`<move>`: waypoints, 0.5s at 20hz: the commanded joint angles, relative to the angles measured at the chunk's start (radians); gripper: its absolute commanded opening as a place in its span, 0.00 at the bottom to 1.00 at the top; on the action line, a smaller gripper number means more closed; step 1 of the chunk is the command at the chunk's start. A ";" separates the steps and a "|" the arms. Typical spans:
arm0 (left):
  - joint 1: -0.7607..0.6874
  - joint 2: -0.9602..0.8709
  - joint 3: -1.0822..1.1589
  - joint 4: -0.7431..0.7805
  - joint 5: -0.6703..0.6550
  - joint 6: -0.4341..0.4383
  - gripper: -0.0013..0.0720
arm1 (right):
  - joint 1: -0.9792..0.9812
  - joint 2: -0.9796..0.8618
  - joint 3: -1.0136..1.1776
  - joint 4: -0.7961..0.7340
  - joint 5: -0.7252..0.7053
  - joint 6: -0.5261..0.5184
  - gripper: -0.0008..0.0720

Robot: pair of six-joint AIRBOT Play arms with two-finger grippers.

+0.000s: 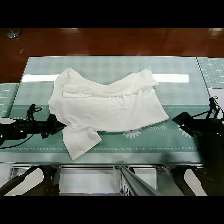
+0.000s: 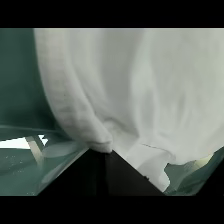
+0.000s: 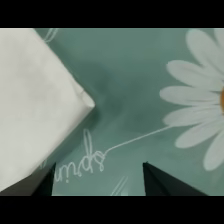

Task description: Fold the shirts.

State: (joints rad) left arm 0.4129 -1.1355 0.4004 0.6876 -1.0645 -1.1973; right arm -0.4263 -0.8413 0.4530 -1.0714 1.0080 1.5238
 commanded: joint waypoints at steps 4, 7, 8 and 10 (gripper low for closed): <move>-0.021 -0.025 0.095 -0.019 -0.021 0.038 0.04 | -0.032 -0.162 -0.005 0.092 -0.018 -0.029 0.85; -0.021 -0.025 0.119 -0.019 -0.026 0.037 0.04 | -0.026 -0.285 0.008 0.306 -0.105 -0.127 0.85; -0.021 -0.025 0.121 -0.019 -0.028 0.037 0.04 | -0.003 -0.330 0.032 0.369 -0.111 -0.172 0.85; -0.021 -0.025 0.121 -0.019 -0.029 0.037 0.04 | 0.074 -0.403 0.095 0.410 -0.121 -0.182 0.85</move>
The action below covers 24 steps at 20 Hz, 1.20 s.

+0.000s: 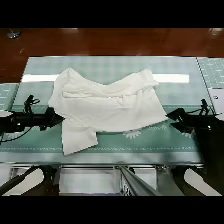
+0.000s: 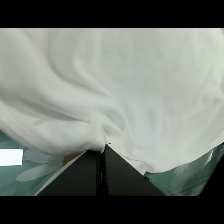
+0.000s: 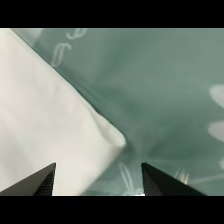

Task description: Fold the shirts.

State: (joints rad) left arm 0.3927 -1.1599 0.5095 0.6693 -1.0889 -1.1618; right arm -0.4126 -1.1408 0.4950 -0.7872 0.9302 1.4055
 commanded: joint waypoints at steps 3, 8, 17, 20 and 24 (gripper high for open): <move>0.000 -0.001 0.012 -0.001 -0.005 0.002 0.04 | 0.195 -0.192 0.156 0.124 -0.042 -0.034 0.68; 0.000 0.013 0.192 -0.198 -0.088 0.003 0.04 | 0.262 -0.218 0.506 0.080 0.084 -0.034 0.04; 0.002 0.291 1.202 0.176 -0.121 -0.147 0.04 | 0.266 0.233 1.196 -0.315 0.322 0.057 0.04; -0.006 0.460 1.292 0.349 -0.128 -0.187 0.04 | 0.266 0.440 1.196 -0.405 0.347 0.091 0.04; -0.222 0.613 1.296 0.617 -0.147 -0.239 0.03 | 0.266 0.595 1.196 -0.471 0.402 0.135 0.04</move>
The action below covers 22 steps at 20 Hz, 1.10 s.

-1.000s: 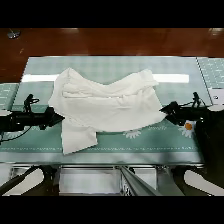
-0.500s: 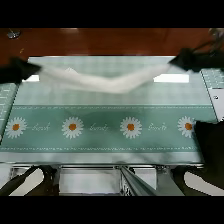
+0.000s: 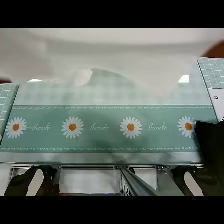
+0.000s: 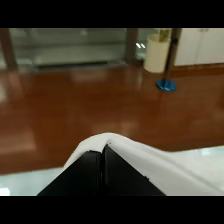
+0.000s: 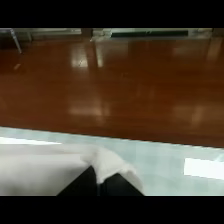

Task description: Fold the shirts.

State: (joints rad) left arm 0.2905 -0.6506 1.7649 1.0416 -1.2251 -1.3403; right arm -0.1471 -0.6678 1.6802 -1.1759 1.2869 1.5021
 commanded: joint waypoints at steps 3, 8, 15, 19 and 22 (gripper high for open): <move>-0.246 0.110 0.027 0.405 -0.098 -0.125 0.03 | 0.000 0.133 0.008 -0.090 0.121 0.047 0.04; -0.259 0.012 -0.174 0.451 -0.120 -0.143 0.04 | 0.000 0.076 -0.171 -0.077 0.147 0.047 0.04; -0.260 -0.394 -0.393 0.425 0.062 -0.197 0.04 | 0.001 -0.280 -0.436 0.039 -0.094 -0.034 0.04; -0.260 -0.623 -0.393 0.310 0.248 -0.203 0.04 | 0.002 -0.607 -0.404 0.176 -0.301 -0.064 0.04; -0.260 -0.751 -0.393 0.256 0.369 -0.231 0.04 | 0.001 -0.845 -0.275 0.274 -0.355 -0.077 0.04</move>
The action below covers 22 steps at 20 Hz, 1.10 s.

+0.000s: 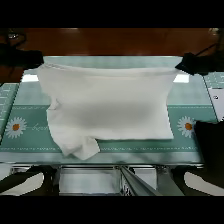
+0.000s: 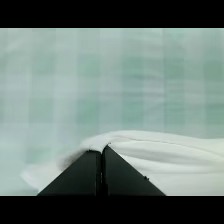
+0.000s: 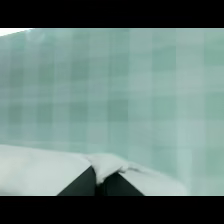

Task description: Fold the shirts.

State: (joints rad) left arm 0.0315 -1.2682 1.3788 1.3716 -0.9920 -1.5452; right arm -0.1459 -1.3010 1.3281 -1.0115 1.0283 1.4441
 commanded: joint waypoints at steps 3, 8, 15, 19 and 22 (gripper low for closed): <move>-0.001 -0.225 -0.007 -0.164 0.161 -0.049 0.04 | -0.001 -0.399 0.244 0.121 -0.026 -0.013 0.04; 0.002 -0.267 -0.007 -0.143 -0.140 0.103 0.04 | -0.006 -0.459 0.296 -0.063 0.300 -0.053 0.04; 0.029 -0.318 -0.012 0.035 -0.422 0.116 0.04 | -0.002 -0.460 0.155 -0.254 0.333 0.019 0.04; 0.025 -0.362 -0.012 -0.062 -0.436 0.109 0.35 | 0.000 -0.460 0.139 -0.227 0.315 0.045 0.71; 0.027 -0.351 -0.012 -0.017 -0.498 0.108 0.98 | -0.027 -0.423 0.152 -0.254 0.396 0.038 0.86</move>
State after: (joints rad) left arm 0.0555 -1.6161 1.3670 1.3464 -1.4254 -1.4364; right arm -0.1547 -1.7493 1.4799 -1.2373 1.3693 1.4693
